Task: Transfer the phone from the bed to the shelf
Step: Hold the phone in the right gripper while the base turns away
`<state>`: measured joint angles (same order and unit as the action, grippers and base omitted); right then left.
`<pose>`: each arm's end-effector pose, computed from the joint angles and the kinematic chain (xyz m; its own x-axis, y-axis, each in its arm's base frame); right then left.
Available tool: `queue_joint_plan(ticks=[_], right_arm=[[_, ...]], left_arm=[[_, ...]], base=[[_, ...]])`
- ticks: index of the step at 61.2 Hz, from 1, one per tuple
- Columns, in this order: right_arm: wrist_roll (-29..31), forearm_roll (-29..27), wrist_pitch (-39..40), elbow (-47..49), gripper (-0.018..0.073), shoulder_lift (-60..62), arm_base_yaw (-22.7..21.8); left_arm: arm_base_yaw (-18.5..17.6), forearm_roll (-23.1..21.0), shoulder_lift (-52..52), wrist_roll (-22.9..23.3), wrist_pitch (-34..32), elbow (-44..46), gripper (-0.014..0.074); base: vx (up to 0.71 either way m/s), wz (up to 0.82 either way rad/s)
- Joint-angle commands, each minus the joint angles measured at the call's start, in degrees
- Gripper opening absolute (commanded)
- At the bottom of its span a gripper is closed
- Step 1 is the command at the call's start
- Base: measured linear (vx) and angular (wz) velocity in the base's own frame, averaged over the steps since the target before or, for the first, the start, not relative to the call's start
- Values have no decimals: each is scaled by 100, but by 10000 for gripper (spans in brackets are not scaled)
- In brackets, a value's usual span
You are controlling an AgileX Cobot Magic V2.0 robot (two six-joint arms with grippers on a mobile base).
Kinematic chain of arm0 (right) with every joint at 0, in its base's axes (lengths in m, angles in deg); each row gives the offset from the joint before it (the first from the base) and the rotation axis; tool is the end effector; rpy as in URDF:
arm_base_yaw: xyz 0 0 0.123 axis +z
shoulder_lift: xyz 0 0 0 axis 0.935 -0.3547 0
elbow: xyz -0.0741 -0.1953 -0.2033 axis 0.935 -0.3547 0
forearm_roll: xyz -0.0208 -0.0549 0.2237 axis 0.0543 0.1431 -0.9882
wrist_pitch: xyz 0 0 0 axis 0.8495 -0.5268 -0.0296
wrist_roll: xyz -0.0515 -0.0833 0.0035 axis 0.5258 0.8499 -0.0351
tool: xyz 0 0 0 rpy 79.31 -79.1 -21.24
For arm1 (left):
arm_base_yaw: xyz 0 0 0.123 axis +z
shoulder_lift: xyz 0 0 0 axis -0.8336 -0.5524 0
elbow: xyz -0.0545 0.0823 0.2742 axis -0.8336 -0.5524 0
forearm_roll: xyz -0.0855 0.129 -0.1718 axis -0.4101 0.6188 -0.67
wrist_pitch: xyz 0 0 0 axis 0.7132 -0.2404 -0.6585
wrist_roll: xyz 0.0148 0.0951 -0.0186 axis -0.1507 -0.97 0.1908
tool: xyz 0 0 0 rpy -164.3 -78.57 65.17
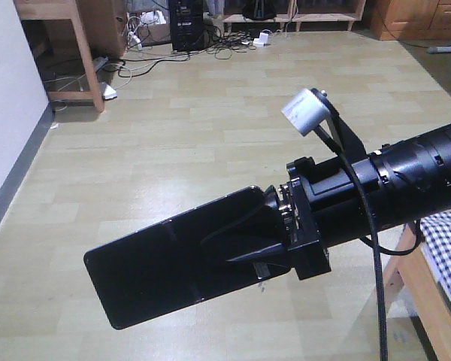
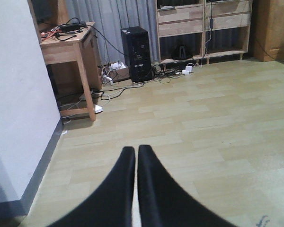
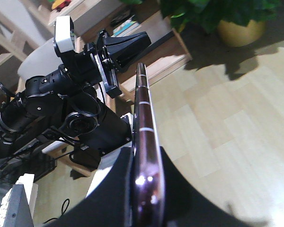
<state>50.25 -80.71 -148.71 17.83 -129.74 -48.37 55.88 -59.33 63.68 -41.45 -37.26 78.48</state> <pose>0.1871 0.1632 0.3455 -0.5724 -0.3588 -0.7373 -0.8177 0.1833 0.5457 0.0354 0.0006 0.1853 -0.1164 0.0982 -0.9883 0.0113 0.9952 0.0975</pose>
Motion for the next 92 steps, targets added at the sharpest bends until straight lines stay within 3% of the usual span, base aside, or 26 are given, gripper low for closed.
queue_joint_plan(ticks=[1,56,92], right_arm=[[20,-506,-456,148,-1,181,-2],[20,-506,-456,148,-1,181,-2],[20,-506,-456,148,-1,181,-2]], left_arm=[[-12,-25,29,22,-414,146,1],[-12,-25,29,22,-414,146,1],[-12,-25,29,22,-414,146,1]], base=[[39,-6],[46,-3],[46,-31]])
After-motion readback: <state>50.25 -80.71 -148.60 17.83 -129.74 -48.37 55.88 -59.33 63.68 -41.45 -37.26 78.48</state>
